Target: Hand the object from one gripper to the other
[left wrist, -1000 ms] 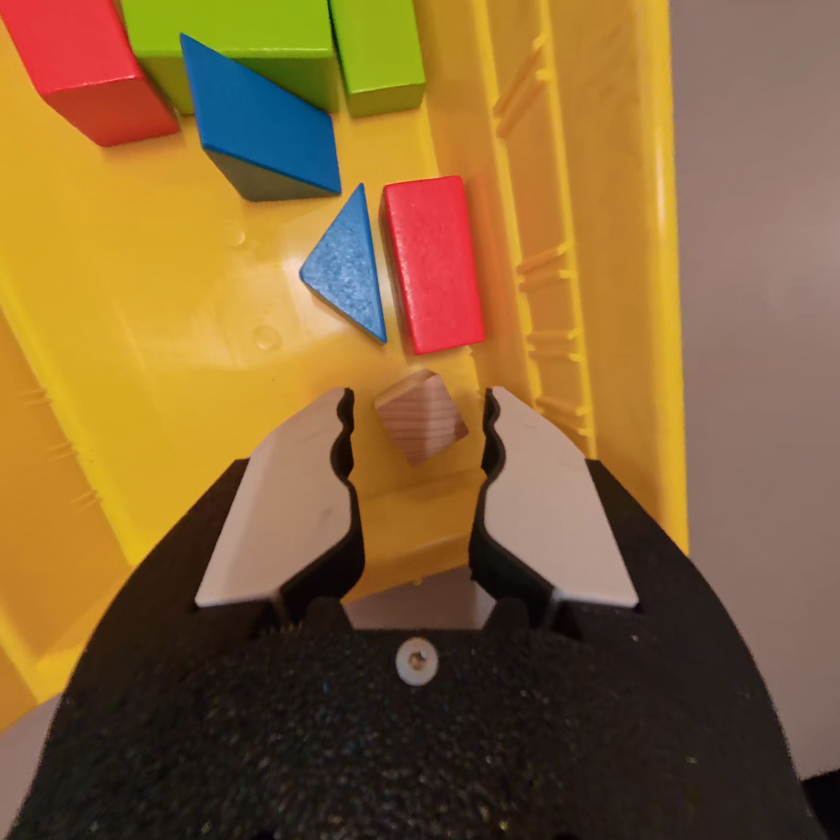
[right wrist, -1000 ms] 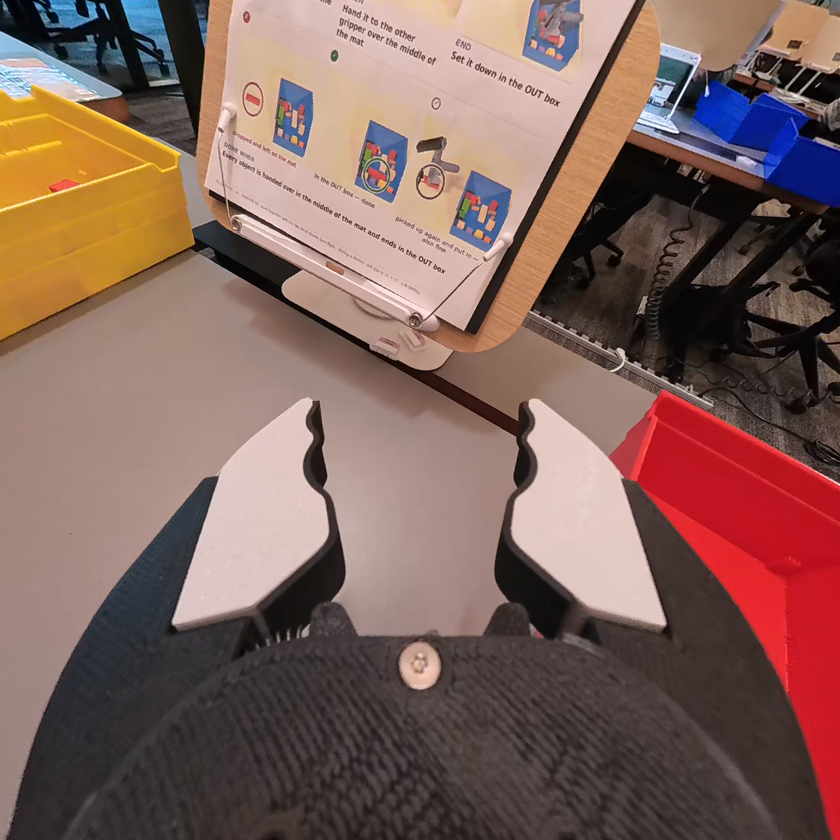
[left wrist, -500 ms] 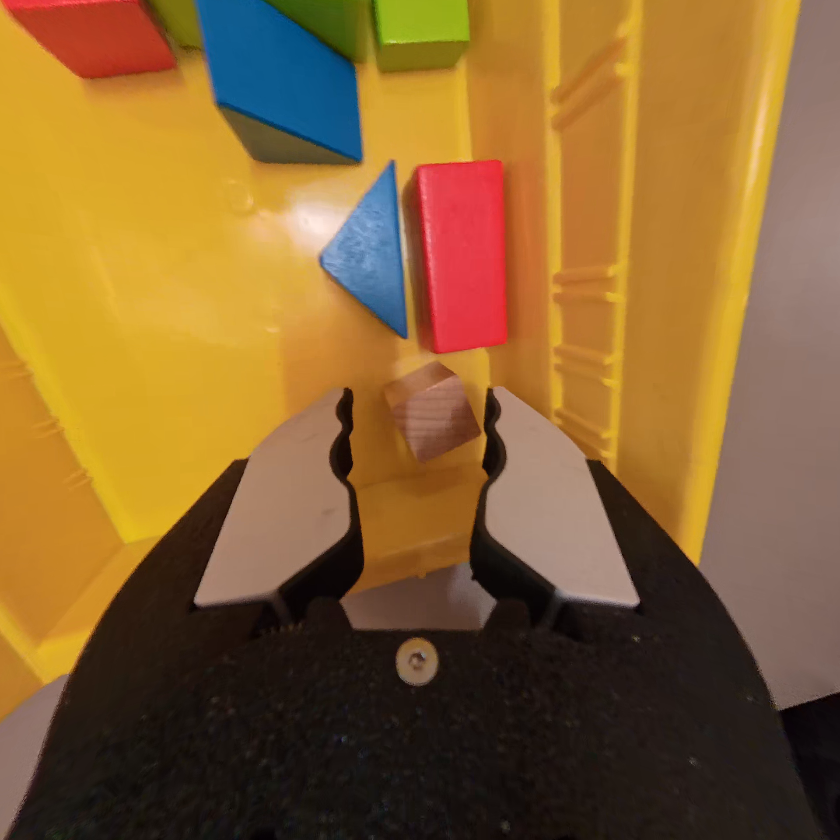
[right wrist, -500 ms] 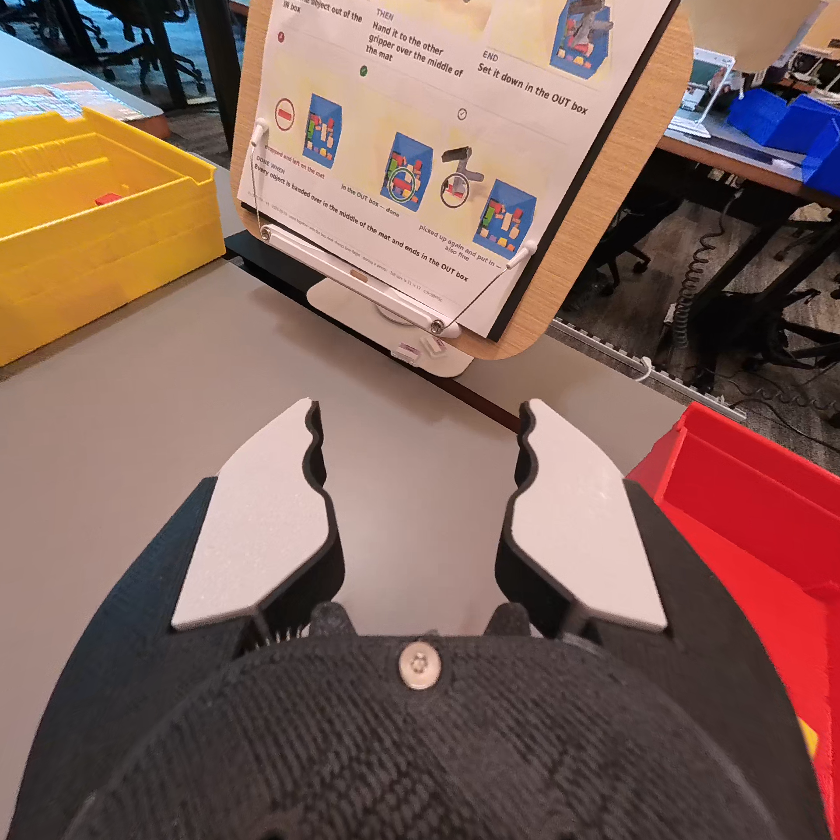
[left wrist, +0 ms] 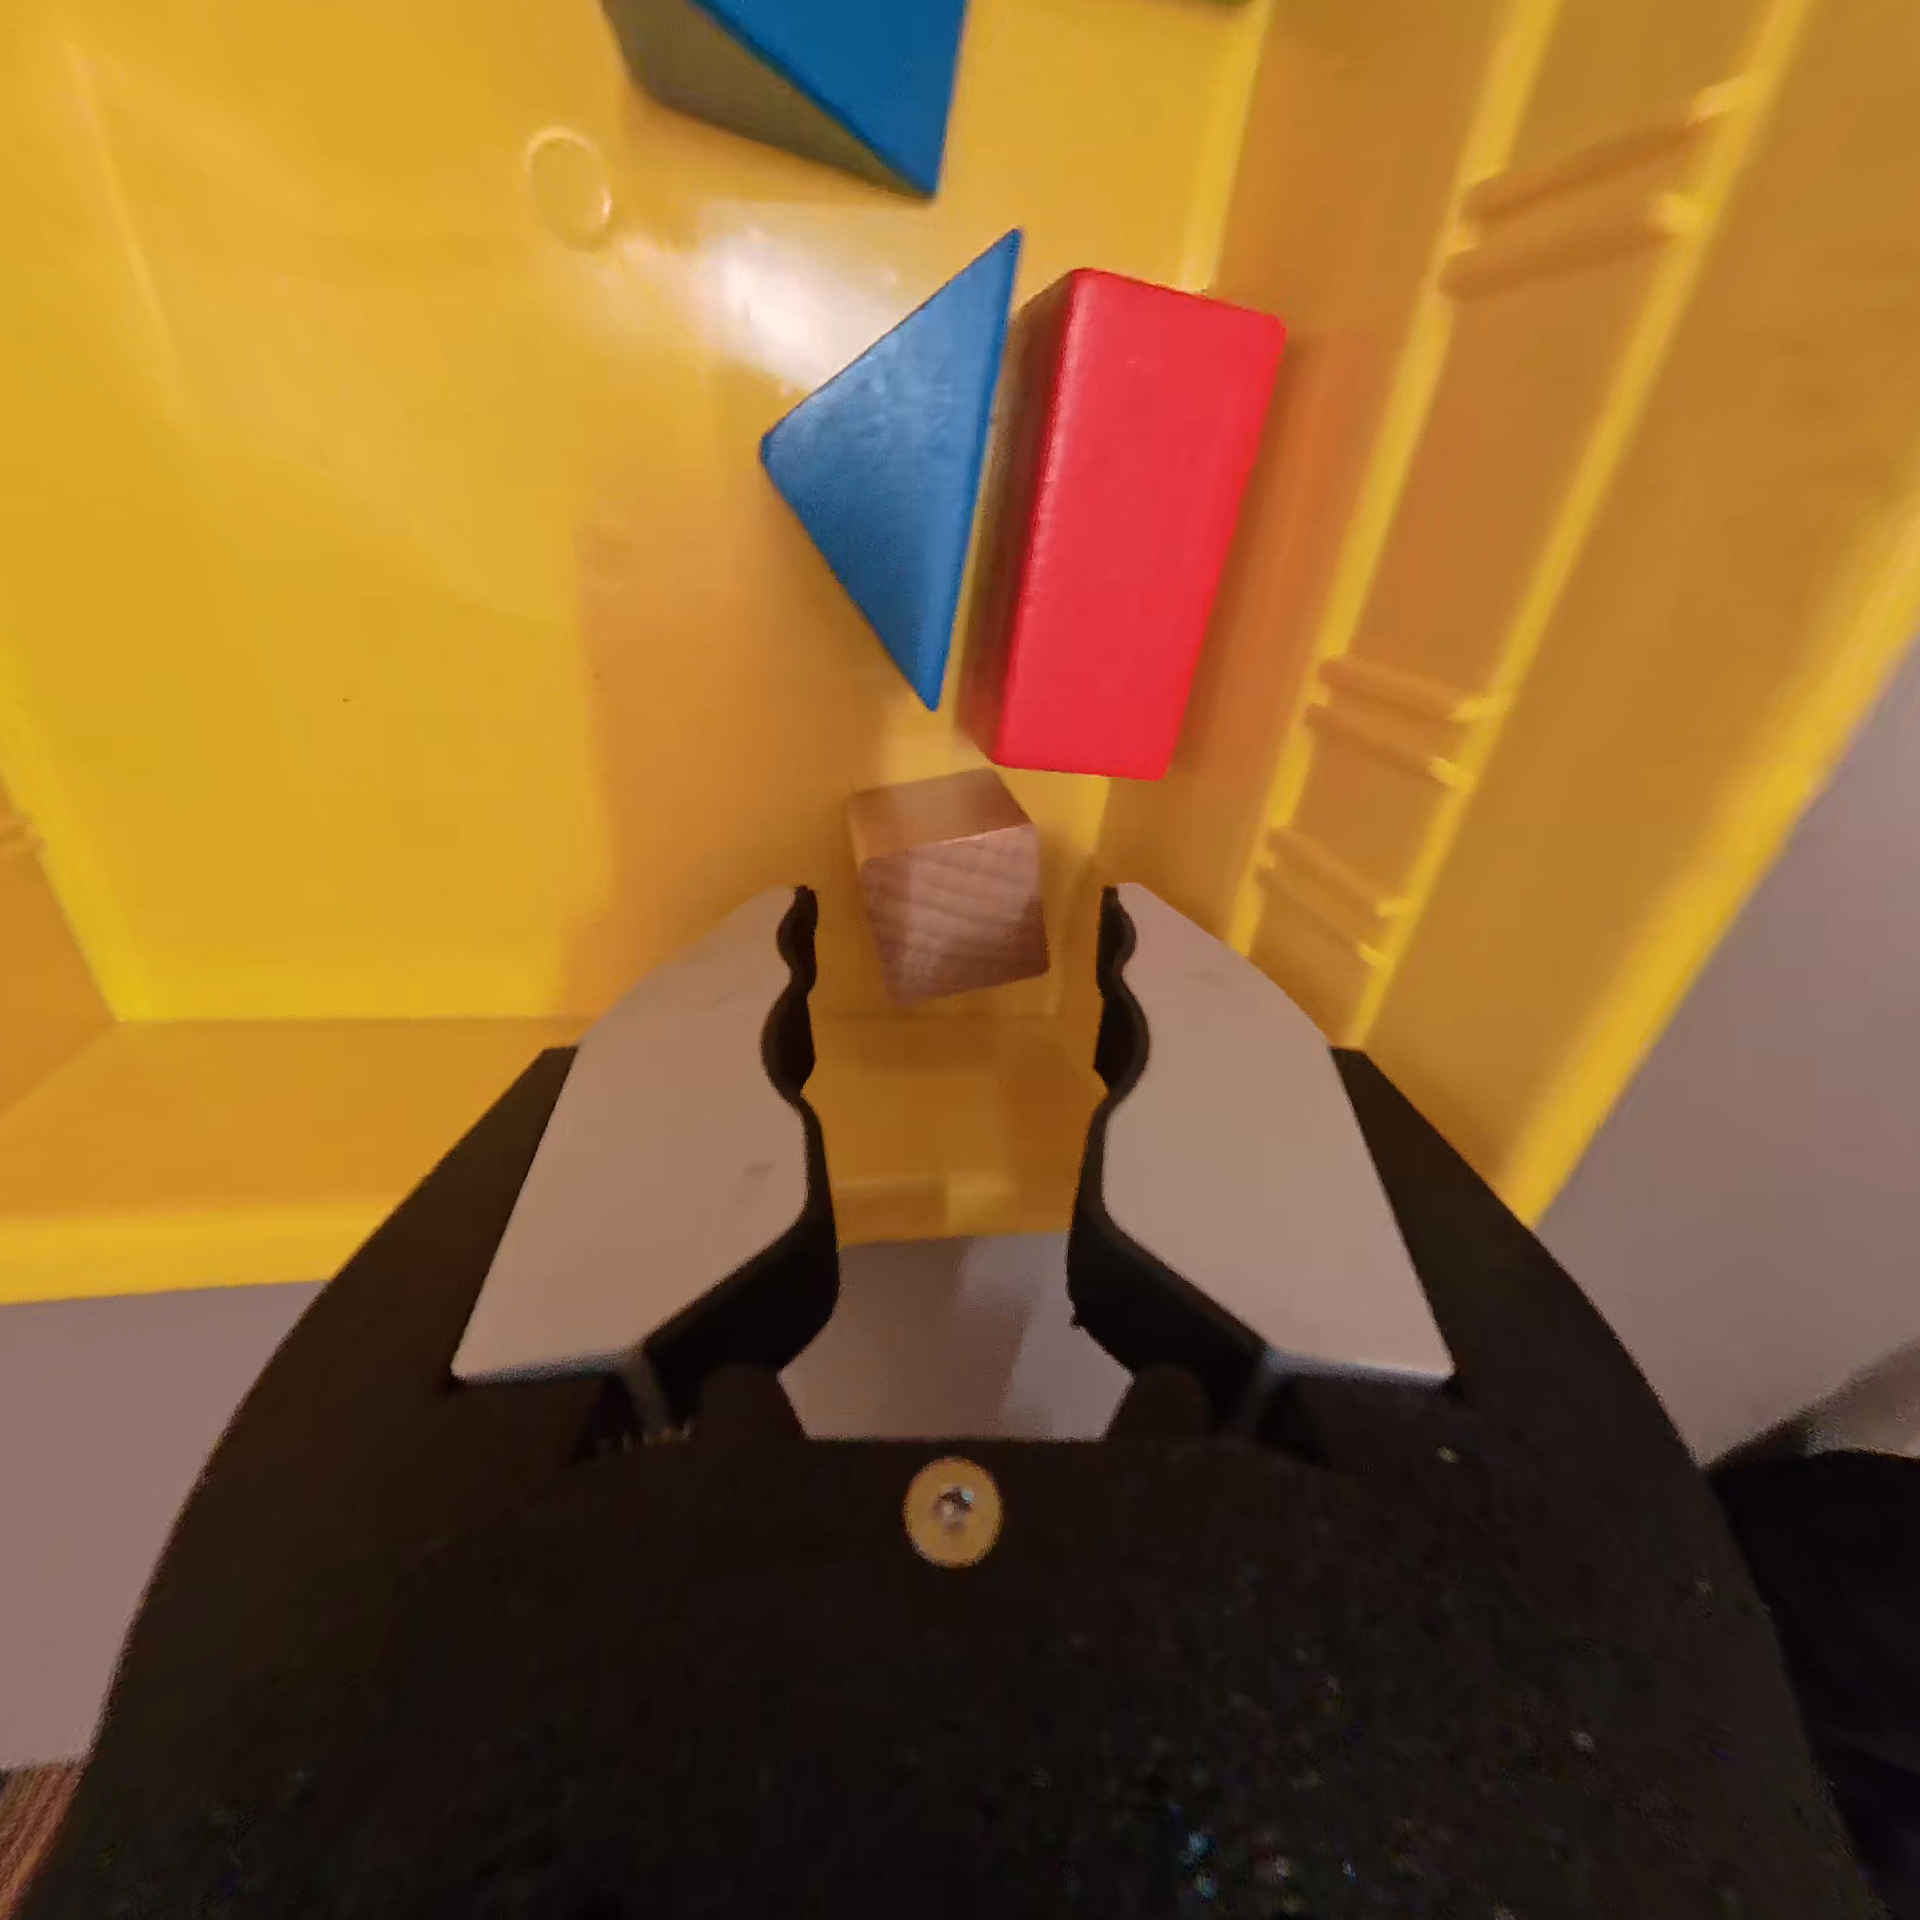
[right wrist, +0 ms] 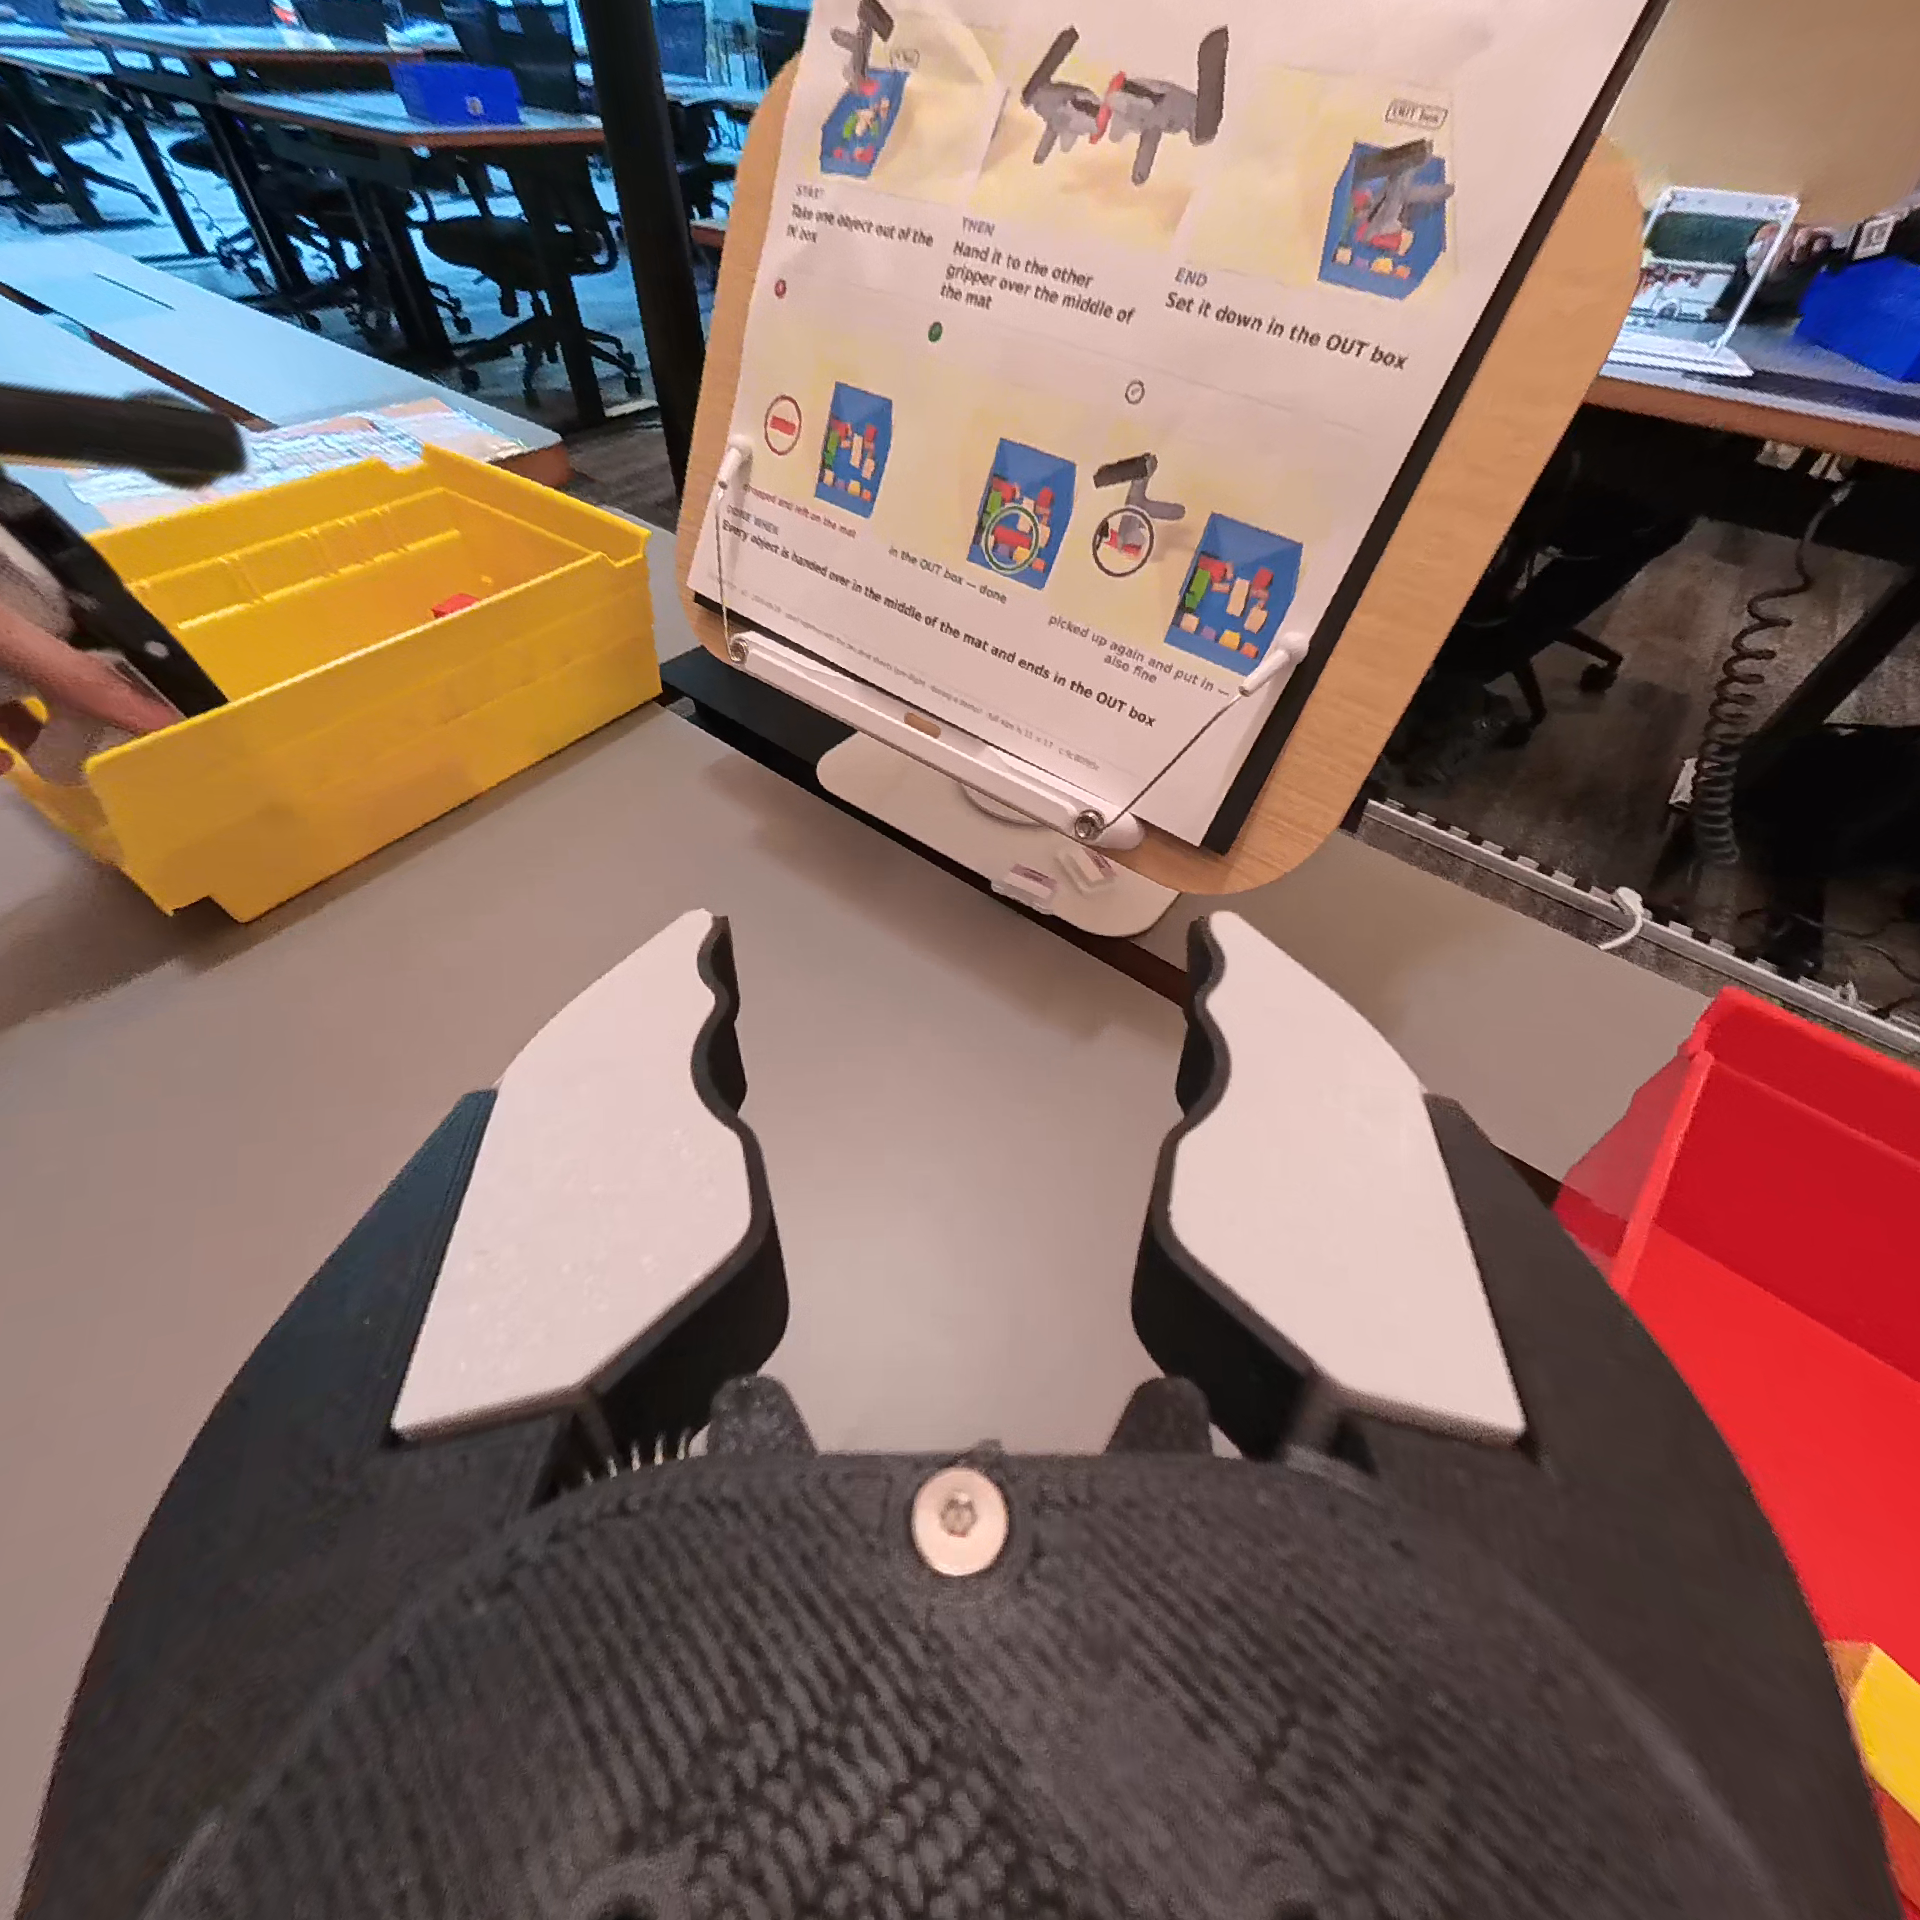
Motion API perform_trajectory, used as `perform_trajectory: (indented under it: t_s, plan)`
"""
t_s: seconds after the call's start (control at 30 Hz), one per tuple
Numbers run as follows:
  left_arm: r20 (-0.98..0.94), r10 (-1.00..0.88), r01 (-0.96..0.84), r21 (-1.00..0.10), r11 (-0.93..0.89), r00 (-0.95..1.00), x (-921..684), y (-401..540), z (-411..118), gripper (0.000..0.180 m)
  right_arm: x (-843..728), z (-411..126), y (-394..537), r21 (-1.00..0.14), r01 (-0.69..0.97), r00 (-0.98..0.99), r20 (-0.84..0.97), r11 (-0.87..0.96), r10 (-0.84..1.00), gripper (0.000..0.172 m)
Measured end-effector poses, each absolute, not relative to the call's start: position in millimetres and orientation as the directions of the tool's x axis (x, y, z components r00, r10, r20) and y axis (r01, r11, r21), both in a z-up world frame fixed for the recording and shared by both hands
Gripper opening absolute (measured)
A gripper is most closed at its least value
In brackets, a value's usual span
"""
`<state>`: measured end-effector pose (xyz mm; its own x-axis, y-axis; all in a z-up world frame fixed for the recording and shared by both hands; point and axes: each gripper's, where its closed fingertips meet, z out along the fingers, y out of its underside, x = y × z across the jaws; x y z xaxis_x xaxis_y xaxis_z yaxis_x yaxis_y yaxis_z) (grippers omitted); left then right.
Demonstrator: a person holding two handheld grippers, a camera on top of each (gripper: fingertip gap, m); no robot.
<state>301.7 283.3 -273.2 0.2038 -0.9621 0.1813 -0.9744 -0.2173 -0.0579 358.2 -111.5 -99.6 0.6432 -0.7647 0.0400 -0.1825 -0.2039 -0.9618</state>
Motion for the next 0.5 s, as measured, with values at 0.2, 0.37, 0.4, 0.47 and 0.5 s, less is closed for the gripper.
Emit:
perform_trajectory:
  t_s: [0.2,0.37,0.4,0.47,0.5]
  plan:
    - [0.115,-0.961,-0.967,-0.015,-0.255,0.251,305,285,-282,0.049,353,-89,-113,-0.973,-0.158,0.654,0.023,-0.167,-0.756,0.083]
    - [0.079,-0.963,-0.966,0.014,-0.259,0.259,303,285,-285,0.044,353,-87,-115,-0.975,-0.158,0.654,0.014,-0.154,-0.757,0.083]
    - [0.078,-0.960,-0.963,0.014,-0.268,0.268,304,285,-285,0.044,353,-88,-115,-0.975,-0.161,0.654,0.011,-0.153,-0.757,0.083]
    - [0.081,-0.955,-0.959,0.009,-0.285,0.284,305,287,-285,0.037,354,-89,-115,-0.974,-0.166,0.655,0.008,-0.154,-0.756,0.083]
    - [0.081,-0.953,-0.956,0.005,-0.293,0.293,305,288,-285,0.035,353,-89,-115,-0.974,-0.166,0.656,0.009,-0.155,-0.755,0.083]
